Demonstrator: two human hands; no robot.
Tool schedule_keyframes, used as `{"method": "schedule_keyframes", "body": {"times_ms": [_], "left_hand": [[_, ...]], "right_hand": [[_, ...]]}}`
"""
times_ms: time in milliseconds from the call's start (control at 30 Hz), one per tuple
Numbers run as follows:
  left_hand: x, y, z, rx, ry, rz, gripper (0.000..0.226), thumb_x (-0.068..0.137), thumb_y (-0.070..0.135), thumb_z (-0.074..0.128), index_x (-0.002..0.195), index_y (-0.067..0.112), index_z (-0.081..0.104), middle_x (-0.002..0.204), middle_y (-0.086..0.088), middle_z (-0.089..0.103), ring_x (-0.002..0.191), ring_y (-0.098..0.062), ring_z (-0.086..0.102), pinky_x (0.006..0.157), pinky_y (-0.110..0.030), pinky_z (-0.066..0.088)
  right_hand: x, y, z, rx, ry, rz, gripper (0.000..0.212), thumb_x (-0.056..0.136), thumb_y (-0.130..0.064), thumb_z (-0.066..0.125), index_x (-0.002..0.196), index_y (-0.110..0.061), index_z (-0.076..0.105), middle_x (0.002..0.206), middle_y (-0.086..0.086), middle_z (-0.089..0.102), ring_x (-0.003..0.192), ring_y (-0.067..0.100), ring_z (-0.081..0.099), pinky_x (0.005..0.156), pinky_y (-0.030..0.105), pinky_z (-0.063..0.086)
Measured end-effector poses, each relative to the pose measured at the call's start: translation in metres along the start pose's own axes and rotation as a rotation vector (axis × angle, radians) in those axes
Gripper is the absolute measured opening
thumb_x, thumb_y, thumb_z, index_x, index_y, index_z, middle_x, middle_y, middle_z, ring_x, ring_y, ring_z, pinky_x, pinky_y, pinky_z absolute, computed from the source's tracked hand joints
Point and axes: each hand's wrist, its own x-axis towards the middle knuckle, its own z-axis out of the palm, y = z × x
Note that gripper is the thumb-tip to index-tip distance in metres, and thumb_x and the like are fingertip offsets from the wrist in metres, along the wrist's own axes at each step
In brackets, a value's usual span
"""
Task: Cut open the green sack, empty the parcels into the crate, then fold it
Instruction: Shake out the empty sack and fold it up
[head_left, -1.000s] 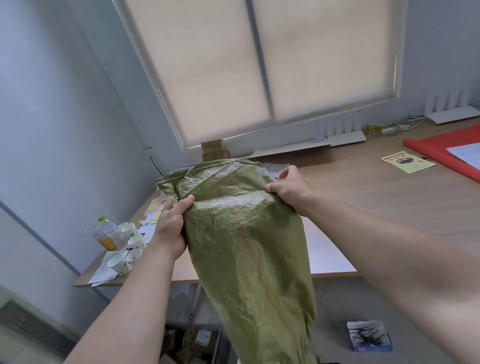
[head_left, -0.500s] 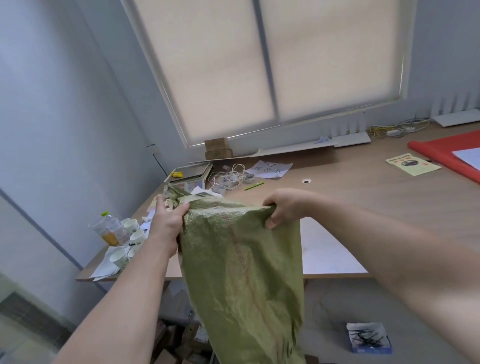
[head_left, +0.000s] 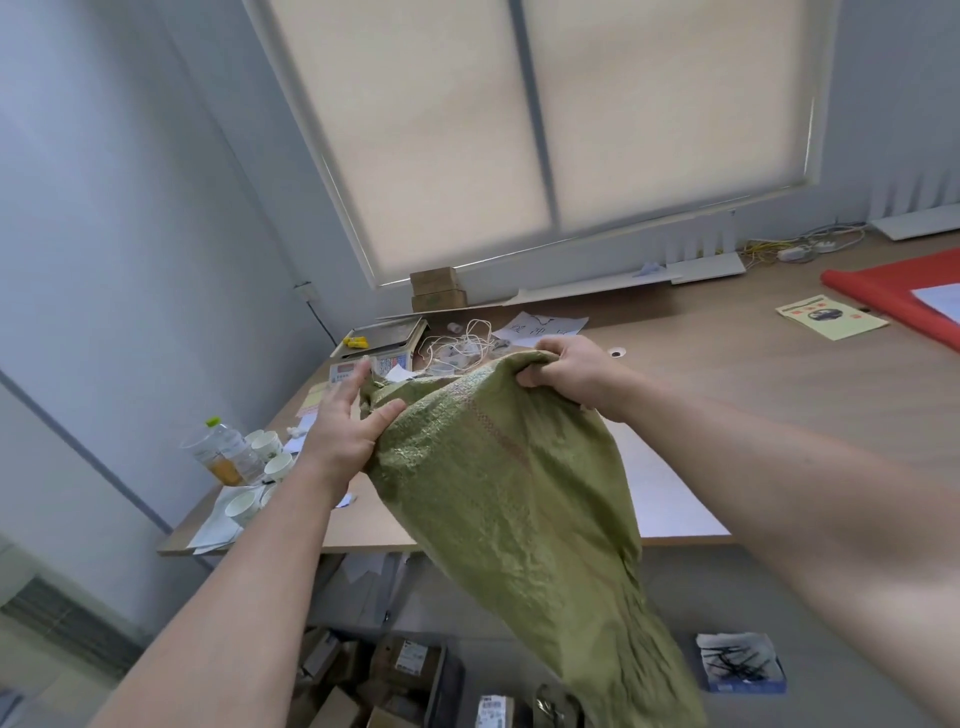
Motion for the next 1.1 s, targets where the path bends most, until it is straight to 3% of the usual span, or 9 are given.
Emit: {"method": "schedule_keyframes", "body": {"times_ms": [133,200,300,433,533,633,733,867,1100], "left_hand": [[-0.012,0.011,0.007,-0.072,-0.258,-0.092,0.086,0.045,0.087,0.070,0.113,0.033,0.067,0.123,-0.011,0.063,0.110,-0.035,0.063,0.079,-0.050,0.055],[-0.015,0.011,0.009,0.011,-0.366,-0.086,0.103,0.034,0.087,0.072,0.122,0.035,0.059,0.116,-0.003,0.062,0.095,-0.021,0.061,0.070,-0.035,0.049],[-0.016,0.007,0.014,0.019,-0.375,-0.066,0.118,0.033,0.066,0.087,0.137,0.032,0.042,0.122,0.004,0.058,0.102,-0.012,0.061,0.081,-0.025,0.049],[-0.015,-0.002,0.020,-0.066,-0.249,-0.115,0.071,0.060,0.024,0.079,0.124,0.026,0.050,0.112,-0.007,0.063,0.106,-0.027,0.063,0.091,-0.039,0.052],[-0.013,-0.009,0.016,-0.195,-0.099,-0.144,0.034,0.080,0.003,0.066,0.109,0.018,0.058,0.103,-0.011,0.065,0.098,-0.031,0.061,0.086,-0.042,0.051],[-0.014,-0.015,0.011,-0.353,-0.036,-0.203,0.025,0.090,0.002,0.056,0.105,0.021,0.064,0.095,-0.010,0.063,0.087,-0.026,0.056,0.074,-0.038,0.048],[-0.017,-0.014,0.011,-0.448,0.000,-0.286,0.013,0.092,0.011,0.056,0.098,0.016,0.067,0.099,-0.015,0.067,0.093,-0.031,0.061,0.086,-0.046,0.049],[-0.016,-0.008,0.008,-0.533,-0.024,-0.356,0.026,0.094,0.027,0.055,0.105,0.010,0.071,0.107,-0.019,0.072,0.093,-0.034,0.068,0.089,-0.047,0.052],[-0.019,-0.001,0.009,-0.645,-0.136,-0.394,0.031,0.095,0.030,0.055,0.110,0.008,0.069,0.103,-0.015,0.076,0.083,-0.027,0.074,0.085,-0.043,0.053]], "right_hand": [[0.004,-0.005,0.003,-0.078,0.183,-0.037,0.018,0.079,-0.022,0.073,0.071,-0.025,0.057,0.071,-0.008,0.057,0.076,0.016,0.054,0.060,0.027,0.037],[0.006,-0.007,0.003,-0.139,0.268,-0.047,0.014,0.078,-0.026,0.073,0.077,-0.022,0.059,0.075,-0.005,0.060,0.081,0.019,0.055,0.062,0.029,0.035],[0.004,-0.014,0.004,-0.180,0.338,-0.053,0.017,0.078,-0.028,0.073,0.088,-0.017,0.064,0.083,0.000,0.064,0.087,0.020,0.055,0.062,0.029,0.033],[0.003,-0.020,0.004,-0.133,0.360,-0.042,0.019,0.075,-0.031,0.075,0.081,-0.023,0.059,0.080,-0.005,0.062,0.085,0.018,0.054,0.055,0.024,0.034],[0.001,-0.013,-0.001,-0.156,0.294,-0.141,0.030,0.073,-0.037,0.079,0.093,-0.027,0.060,0.088,-0.007,0.063,0.087,0.016,0.057,0.064,0.026,0.039],[-0.004,-0.005,-0.008,-0.041,0.205,-0.213,0.055,0.065,-0.045,0.083,0.112,-0.033,0.058,0.094,-0.010,0.060,0.093,0.013,0.061,0.081,0.027,0.048],[-0.006,0.005,-0.013,0.152,0.080,-0.165,0.078,0.057,-0.043,0.085,0.127,-0.039,0.050,0.111,-0.006,0.064,0.104,0.012,0.065,0.091,0.030,0.052],[-0.015,0.025,-0.011,0.199,-0.106,-0.036,0.048,0.073,-0.016,0.083,0.117,-0.019,0.065,0.112,0.002,0.071,0.104,0.019,0.068,0.089,0.031,0.055],[-0.013,0.030,0.000,0.382,0.076,0.020,0.025,0.086,-0.010,0.071,0.110,-0.004,0.066,0.096,0.010,0.072,0.085,0.025,0.069,0.073,0.031,0.060]]}}
